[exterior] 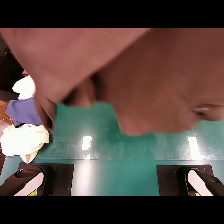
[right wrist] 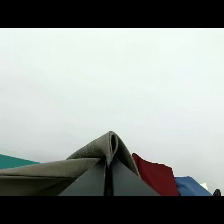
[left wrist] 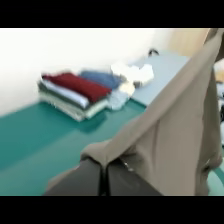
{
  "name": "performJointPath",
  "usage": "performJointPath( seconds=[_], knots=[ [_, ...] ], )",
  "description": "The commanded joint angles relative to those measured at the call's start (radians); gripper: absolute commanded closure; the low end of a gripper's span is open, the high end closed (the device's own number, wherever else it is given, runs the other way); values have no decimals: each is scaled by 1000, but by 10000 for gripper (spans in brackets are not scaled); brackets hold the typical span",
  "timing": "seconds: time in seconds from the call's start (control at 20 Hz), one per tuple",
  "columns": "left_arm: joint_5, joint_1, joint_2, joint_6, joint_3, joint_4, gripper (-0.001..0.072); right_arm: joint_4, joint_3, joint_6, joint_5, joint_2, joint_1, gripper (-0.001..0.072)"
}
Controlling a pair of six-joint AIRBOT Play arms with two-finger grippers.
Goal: Fold the shirts.
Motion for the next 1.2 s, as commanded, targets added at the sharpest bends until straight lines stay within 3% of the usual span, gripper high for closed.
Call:
performJointPath(
  seconds=[0.0, 0.25, 0.4, 0.6, 0.8, 0.85, 0.9, 0.95, 1.0, 1.15],
  knots=[
    [-65, 0, -3, -28, -243, 29, 685, -8, 0, 2, 47, -79, 19, 704],
    [6, 1, -68, 25, -857, 36, 684, -18, -1, 11, 238, -425, 243, 703],
    [195, 1, -171, 97, -1068, 69, 685, -19, -1, 11, 249, -642, 333, 703],
    [478, 1, -350, 135, -1048, 95, 684, -15, 0, 13, 119, -848, 396, 703],
    [613, 1, -450, 138, -898, 100, 682, -8, 0, 23, 40, -917, 405, 701],
    [620, 1, -459, 138, -869, 104, 561, -6, 0, 36, 33, -921, 405, 693],
    [619, 1, -460, 138, -845, 104, 259, -8, 0, 39, 33, -921, 403, 581],
    [613, 1, -460, 138, -827, 105, 166, -6, 0, 39, 30, -921, 396, 320],
    [598, 1, -459, 138, -808, 119, 168, -6, 0, 39, 37, -917, 387, 226],
    [412, 1, -445, 109, -717, 268, 168, -8, -1, 53, 192, -874, 348, 260]
  ],
)
